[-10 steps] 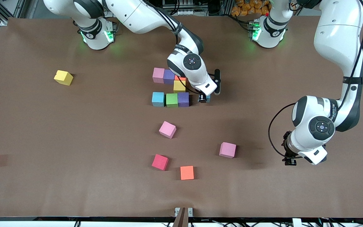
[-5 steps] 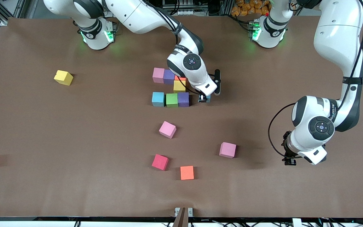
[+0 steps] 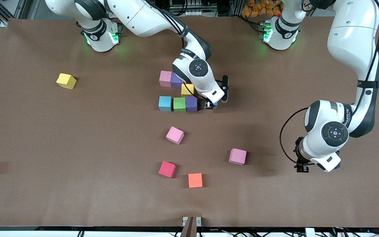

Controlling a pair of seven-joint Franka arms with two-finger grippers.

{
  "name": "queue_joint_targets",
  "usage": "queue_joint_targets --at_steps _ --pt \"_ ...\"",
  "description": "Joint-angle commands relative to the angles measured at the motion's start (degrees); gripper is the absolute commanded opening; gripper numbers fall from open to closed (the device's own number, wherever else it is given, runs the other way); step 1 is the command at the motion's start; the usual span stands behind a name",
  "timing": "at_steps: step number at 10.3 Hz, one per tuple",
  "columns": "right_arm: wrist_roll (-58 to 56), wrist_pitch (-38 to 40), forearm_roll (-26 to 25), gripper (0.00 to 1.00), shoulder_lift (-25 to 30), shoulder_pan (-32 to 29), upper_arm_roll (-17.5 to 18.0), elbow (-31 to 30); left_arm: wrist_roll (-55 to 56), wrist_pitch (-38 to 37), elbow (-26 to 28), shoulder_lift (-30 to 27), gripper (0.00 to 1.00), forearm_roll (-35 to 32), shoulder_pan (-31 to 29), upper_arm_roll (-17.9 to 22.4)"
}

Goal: Form number 2 with 11 blocks
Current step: 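Grasp the second cyan cube with the right gripper and lift it, then carry the cyan cube toward the cube cluster with the right gripper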

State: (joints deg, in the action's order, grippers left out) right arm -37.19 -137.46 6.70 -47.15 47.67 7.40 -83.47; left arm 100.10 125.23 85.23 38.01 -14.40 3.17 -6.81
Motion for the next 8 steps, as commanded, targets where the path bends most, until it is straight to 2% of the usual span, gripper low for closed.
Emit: queue_joint_targets --at_steps 1,8 --pt "-2.1 2.9 0.2 0.00 1.0 -1.9 0.8 -0.1 -1.0 -0.4 -0.2 0.0 0.73 1.1 0.1 0.0" --pt "-6.8 4.7 0.3 0.00 1.4 -4.1 0.8 -0.8 -0.8 -0.3 -0.2 0.0 0.73 1.1 0.2 0.0"
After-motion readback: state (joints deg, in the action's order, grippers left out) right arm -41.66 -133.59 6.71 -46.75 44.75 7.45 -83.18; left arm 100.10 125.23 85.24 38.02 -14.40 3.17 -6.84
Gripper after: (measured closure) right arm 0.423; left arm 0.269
